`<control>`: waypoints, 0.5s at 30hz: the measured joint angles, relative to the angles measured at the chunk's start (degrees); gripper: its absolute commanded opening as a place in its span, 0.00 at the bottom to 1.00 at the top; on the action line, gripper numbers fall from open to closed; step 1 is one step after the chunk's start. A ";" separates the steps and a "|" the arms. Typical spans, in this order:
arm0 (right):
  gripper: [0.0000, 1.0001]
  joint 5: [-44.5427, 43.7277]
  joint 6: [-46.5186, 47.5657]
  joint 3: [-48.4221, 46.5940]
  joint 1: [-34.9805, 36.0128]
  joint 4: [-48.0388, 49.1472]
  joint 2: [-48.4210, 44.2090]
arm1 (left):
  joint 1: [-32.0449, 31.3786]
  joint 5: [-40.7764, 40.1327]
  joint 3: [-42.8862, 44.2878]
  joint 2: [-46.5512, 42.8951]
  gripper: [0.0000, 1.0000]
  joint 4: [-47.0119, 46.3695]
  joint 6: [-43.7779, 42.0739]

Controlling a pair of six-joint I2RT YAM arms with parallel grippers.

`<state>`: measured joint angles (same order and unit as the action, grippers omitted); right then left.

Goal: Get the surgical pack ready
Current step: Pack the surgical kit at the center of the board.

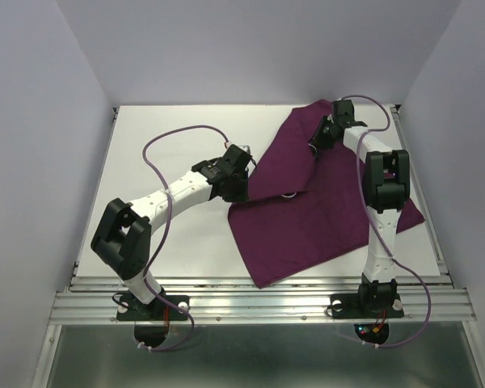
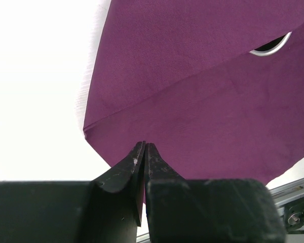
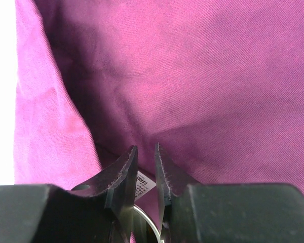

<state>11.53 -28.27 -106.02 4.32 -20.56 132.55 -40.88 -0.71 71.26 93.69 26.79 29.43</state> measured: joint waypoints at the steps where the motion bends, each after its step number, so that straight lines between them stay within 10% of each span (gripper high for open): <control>1: 0.25 -0.02 0.04 0.00 0.00 0.02 0.00 | 0.00 -0.02 0.00 0.00 0.14 0.04 0.00; 15: 0.41 -7.65 1.05 2.36 -0.42 -1.77 -4.07 | 0.00 -0.87 1.11 0.00 0.22 0.31 -0.48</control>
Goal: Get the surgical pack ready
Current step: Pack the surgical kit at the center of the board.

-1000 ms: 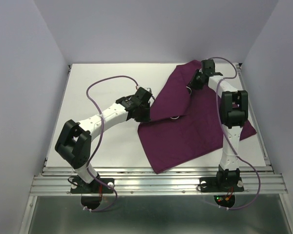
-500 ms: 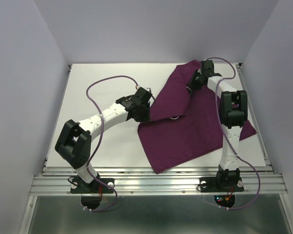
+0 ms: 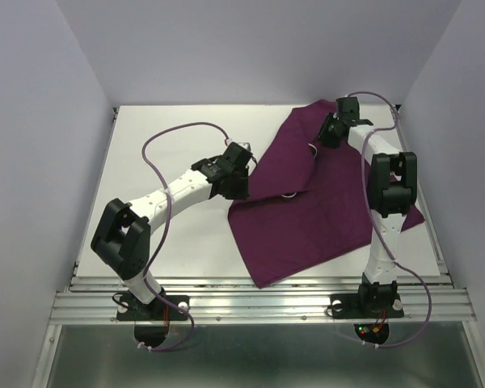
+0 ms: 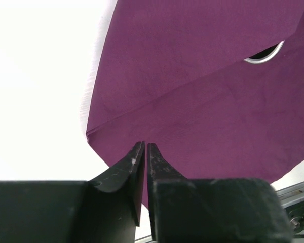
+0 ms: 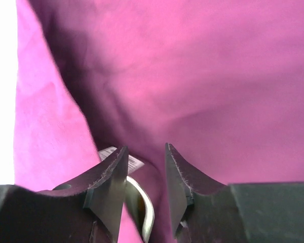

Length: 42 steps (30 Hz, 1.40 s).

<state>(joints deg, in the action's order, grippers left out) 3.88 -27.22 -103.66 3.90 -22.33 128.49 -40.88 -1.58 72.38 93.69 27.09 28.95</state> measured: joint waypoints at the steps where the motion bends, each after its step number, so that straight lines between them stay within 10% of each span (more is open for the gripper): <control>1: 0.42 -0.17 -0.02 0.63 -0.33 -0.02 -1.01 | 0.00 -0.22 0.22 0.00 0.24 0.02 -0.02; 16: 0.47 -9.14 0.85 23.69 -4.26 1.97 -23.21 | 0.00 -5.53 0.59 -6.49 0.34 3.58 0.37; 26: 0.29 -3.69 0.63 39.50 -3.56 4.76 -34.73 | 0.00 -4.37 -12.55 -16.63 0.41 4.76 3.63; 42: 0.16 0.04 -1.05 42.27 7.34 8.48 -28.20 | -5.16 7.26 -23.78 -15.47 0.55 1.42 8.74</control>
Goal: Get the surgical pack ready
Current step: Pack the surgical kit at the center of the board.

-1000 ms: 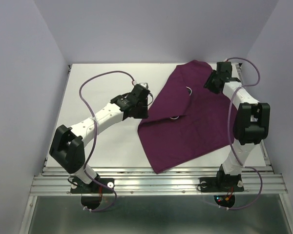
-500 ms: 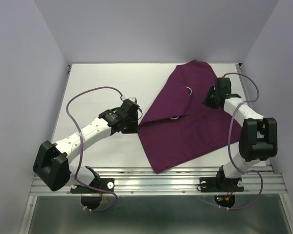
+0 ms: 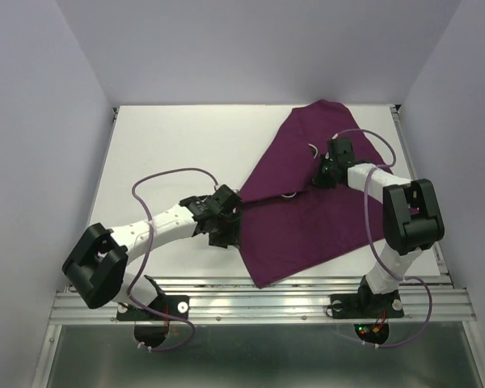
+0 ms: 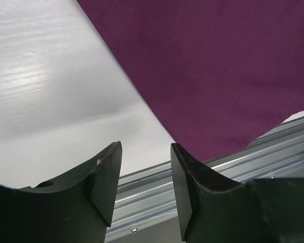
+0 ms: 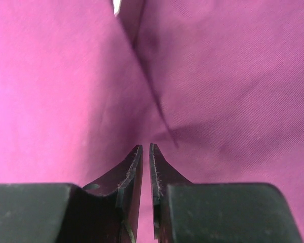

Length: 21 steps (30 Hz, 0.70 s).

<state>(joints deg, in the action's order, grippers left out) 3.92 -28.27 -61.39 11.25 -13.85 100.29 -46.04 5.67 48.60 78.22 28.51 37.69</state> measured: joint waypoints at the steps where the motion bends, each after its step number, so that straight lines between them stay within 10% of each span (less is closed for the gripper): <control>1: 0.16 -0.02 0.00 -0.11 -0.02 0.44 0.50 | -0.61 0.26 -0.07 0.81 0.55 0.02 -0.22; 21: 0.17 -2.82 -0.50 -0.81 -0.28 2.36 4.28 | -6.97 6.40 1.33 12.94 0.56 -7.87 -3.58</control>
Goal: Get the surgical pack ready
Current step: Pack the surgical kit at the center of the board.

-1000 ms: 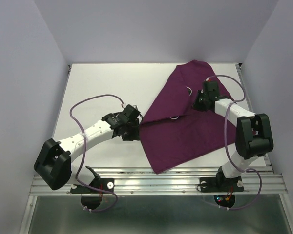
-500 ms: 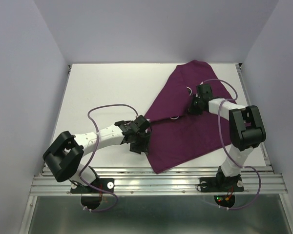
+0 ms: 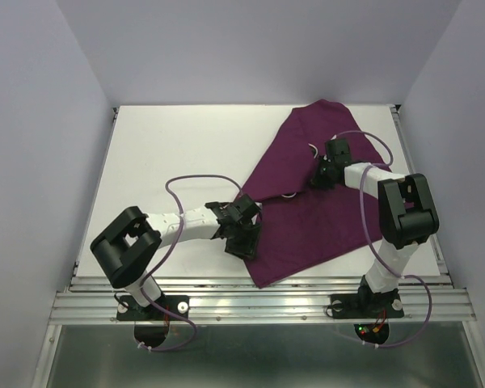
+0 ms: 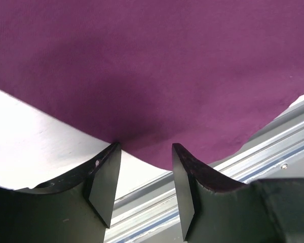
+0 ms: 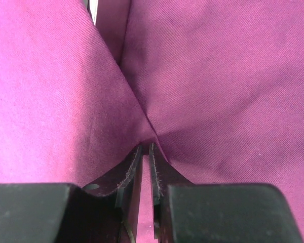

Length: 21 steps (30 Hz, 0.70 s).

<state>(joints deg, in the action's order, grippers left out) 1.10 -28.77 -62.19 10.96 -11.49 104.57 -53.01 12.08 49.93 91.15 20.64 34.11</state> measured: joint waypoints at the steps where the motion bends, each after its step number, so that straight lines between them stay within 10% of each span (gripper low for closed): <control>1: 0.17 -0.15 -0.09 0.00 0.00 0.00 0.02 | -0.04 0.17 0.04 0.13 0.55 -0.35 -0.15; 13: 0.19 -3.06 -0.81 0.72 0.02 0.55 -0.68 | -0.28 0.81 1.55 1.99 0.46 -1.22 -1.51; 21: 0.44 -6.91 0.31 3.02 0.00 -1.33 -4.55 | -0.46 -1.84 1.99 0.28 0.45 1.01 -1.60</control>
<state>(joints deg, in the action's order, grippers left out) -5.80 -28.47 -59.18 10.96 -12.82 100.03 -53.47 10.24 51.92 91.44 21.65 32.51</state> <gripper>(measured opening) 0.390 0.457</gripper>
